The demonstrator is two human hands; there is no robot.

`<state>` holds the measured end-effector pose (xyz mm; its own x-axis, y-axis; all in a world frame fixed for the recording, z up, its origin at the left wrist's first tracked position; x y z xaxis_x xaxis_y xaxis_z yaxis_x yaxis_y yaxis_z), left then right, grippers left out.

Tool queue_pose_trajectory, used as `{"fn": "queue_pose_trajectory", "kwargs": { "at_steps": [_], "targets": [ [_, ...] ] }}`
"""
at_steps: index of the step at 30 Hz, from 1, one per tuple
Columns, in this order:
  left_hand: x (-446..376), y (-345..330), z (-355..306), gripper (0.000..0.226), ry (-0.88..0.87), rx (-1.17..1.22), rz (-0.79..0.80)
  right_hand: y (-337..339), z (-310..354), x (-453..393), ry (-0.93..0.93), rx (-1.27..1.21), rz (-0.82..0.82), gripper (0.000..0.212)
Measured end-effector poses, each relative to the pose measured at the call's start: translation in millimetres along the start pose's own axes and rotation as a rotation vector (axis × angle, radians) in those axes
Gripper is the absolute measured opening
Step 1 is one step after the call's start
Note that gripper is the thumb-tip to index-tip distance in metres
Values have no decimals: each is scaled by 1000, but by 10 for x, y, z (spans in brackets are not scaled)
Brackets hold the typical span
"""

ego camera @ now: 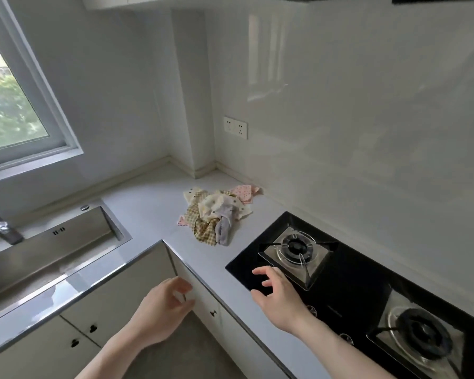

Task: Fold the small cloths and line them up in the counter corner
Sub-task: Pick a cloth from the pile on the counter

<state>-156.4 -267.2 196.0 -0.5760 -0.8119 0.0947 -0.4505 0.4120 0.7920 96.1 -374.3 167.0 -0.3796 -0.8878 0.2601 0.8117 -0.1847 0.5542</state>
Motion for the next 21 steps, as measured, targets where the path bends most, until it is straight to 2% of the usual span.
{"fn": "queue_pose_trajectory", "kwargs": {
  "at_steps": [5, 10, 18, 21],
  "targets": [
    [-347, 301, 341, 21, 25, -2, -11, -280, 316, -496, 31, 18, 52, 40],
    [-946, 413, 598, 22, -22, -3, 49, -365, 468, -947, 20, 22, 14, 36],
    [-2201, 317, 1042, 29, -130, -59, 268, -607, 518, -1566, -126, 19, -128, 40],
    [-2714, 208, 1362, 42, -168, -100, 333, -731, 525, -1815, -179, 27, -193, 39]
  ]
}}
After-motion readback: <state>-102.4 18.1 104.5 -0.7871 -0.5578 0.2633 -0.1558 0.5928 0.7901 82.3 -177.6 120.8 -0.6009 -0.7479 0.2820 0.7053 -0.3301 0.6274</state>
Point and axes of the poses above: each hand's wrist, its own x-axis away from the middle knuckle, its own y-axis out of the back of the hand, z = x × y, the point moved 7 cm from there along -x, towards the middle knuckle, and after that the axes turned 7 degrees about -y, right-handed, at the moved point
